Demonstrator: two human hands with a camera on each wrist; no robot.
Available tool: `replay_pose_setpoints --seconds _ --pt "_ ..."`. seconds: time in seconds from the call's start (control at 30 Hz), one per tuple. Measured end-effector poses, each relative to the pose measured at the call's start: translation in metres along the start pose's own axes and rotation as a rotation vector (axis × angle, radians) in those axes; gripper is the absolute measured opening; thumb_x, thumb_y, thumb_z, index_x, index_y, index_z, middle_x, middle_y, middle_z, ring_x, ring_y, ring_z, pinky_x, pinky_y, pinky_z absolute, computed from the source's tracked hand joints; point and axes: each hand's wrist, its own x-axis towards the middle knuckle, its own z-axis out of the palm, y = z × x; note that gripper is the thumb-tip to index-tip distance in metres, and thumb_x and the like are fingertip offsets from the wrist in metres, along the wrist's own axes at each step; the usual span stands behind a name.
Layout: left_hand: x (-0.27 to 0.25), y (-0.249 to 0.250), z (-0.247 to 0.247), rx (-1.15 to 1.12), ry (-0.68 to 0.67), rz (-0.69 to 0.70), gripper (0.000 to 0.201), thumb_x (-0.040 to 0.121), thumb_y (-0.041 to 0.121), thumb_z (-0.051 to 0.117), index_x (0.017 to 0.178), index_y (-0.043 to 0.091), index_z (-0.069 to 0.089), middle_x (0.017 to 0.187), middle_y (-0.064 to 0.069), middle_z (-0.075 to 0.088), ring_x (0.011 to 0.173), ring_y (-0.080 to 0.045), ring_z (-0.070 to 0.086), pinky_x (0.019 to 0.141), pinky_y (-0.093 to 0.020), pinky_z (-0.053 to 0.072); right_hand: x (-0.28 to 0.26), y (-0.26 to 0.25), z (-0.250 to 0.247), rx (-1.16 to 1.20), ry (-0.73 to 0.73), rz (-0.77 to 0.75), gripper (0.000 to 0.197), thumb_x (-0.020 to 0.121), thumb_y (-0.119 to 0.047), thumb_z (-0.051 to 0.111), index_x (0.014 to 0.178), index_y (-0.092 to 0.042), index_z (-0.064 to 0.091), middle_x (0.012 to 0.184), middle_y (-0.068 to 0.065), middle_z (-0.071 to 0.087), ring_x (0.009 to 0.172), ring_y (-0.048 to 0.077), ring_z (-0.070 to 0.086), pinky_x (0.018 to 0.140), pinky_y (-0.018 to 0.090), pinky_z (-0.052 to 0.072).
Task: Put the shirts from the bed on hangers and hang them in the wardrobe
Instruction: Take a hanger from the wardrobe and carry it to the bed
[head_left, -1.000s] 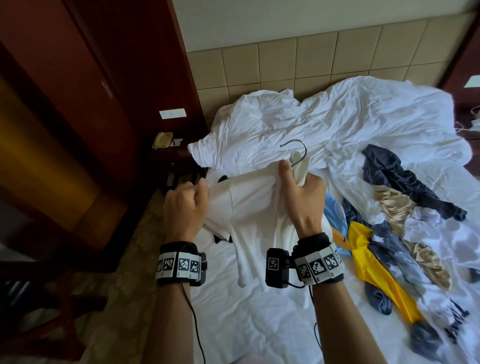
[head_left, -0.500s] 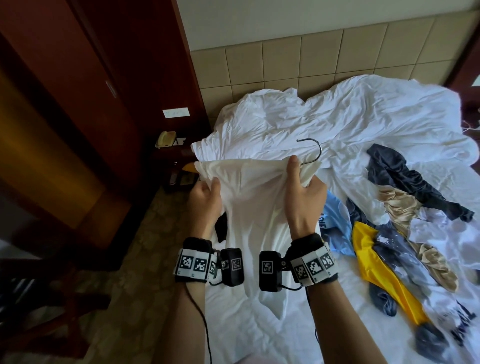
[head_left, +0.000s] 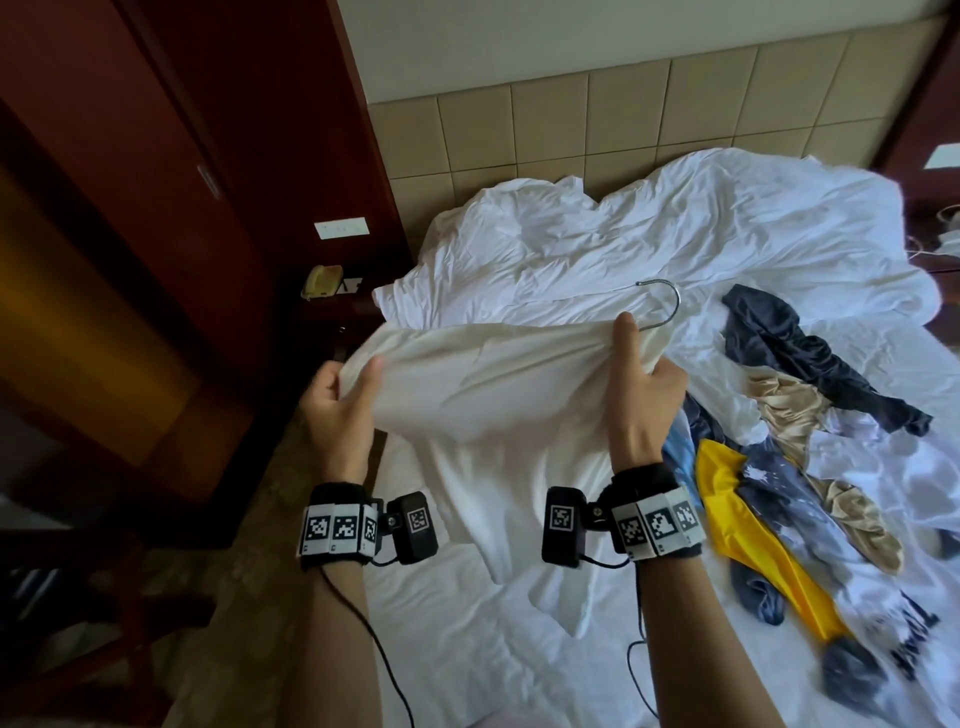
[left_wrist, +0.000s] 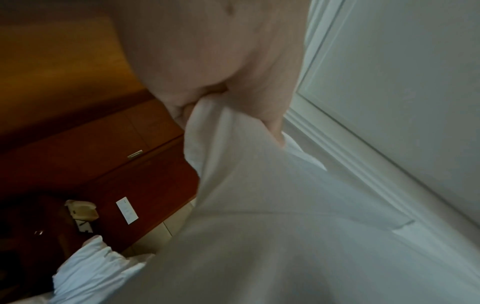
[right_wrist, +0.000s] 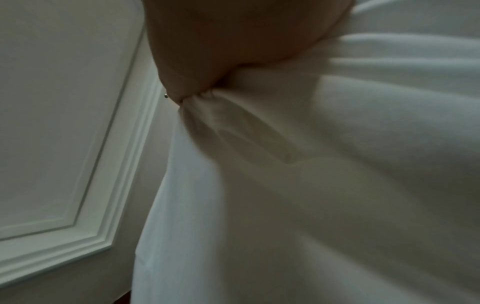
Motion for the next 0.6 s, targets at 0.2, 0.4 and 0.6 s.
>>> replay_pose_setpoints --seconds 0.2,0.4,0.6 --pt "0.008 -0.007 -0.005 0.089 0.219 -0.028 0.028 0.094 0.03 0.072 0.111 0.011 0.061 0.107 -0.007 0.065 0.092 -0.02 0.066 0.07 -0.029 0.054 -0.006 -0.002 0.004 -0.153 -0.09 -0.015 0.061 0.093 -0.062 0.066 0.053 -0.023 0.044 0.045 -0.012 0.049 0.048 0.007 0.043 0.059 0.033 0.038" --pt "0.008 0.003 0.001 0.434 0.128 0.227 0.034 0.097 0.023 0.065 0.13 0.017 0.061 0.131 -0.005 0.057 0.102 0.004 0.048 0.077 -0.008 0.044 -0.012 0.005 0.015 -0.253 -0.199 -0.071 0.07 0.088 -0.075 0.06 0.06 -0.011 0.05 0.054 -0.007 0.05 0.053 0.01 0.047 0.061 0.036 0.042" --pt "-0.002 0.009 0.02 0.659 -0.342 0.322 0.055 0.109 0.045 0.041 0.069 0.014 0.063 0.064 0.004 0.061 0.061 -0.002 0.057 0.059 -0.032 0.045 -0.021 -0.002 0.02 -0.29 -0.25 -0.11 0.089 0.085 -0.089 0.044 0.062 -0.004 0.051 0.056 -0.003 0.055 0.056 0.013 0.052 0.064 0.044 0.048"
